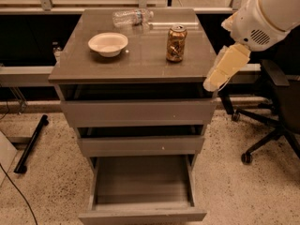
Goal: Place orange can into bottom drawer
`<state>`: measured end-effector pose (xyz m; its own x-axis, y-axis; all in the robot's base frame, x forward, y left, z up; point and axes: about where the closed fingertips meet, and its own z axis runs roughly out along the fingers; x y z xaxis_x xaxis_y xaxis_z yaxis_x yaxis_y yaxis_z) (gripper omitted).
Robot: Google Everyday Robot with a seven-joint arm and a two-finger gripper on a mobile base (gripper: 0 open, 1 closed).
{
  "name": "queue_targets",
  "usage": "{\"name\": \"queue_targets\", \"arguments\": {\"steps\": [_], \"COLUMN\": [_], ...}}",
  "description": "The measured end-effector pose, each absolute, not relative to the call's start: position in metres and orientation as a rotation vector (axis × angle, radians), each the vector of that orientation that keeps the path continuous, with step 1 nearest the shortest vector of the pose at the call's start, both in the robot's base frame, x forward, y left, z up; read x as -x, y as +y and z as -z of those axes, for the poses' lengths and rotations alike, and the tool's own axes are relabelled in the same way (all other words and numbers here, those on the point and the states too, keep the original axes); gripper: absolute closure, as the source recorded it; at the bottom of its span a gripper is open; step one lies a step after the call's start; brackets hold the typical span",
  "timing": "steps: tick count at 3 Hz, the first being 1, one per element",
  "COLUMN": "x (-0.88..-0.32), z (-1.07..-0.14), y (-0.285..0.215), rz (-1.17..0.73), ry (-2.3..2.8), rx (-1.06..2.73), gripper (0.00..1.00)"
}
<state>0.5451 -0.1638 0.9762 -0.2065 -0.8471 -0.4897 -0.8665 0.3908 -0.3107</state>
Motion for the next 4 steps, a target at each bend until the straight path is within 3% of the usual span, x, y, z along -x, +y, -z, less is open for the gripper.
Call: {"name": "queue_targets", "arguments": {"steps": [2,4], "x": [-0.558,-0.628], "z": [-0.976,-0.968], "y": [-0.156,-0.12], "rz": [-0.081,-0.181], "ry": [2.051,1.983], "rx": [1.393,1.215], "gripper": [0.0,0.0]}}
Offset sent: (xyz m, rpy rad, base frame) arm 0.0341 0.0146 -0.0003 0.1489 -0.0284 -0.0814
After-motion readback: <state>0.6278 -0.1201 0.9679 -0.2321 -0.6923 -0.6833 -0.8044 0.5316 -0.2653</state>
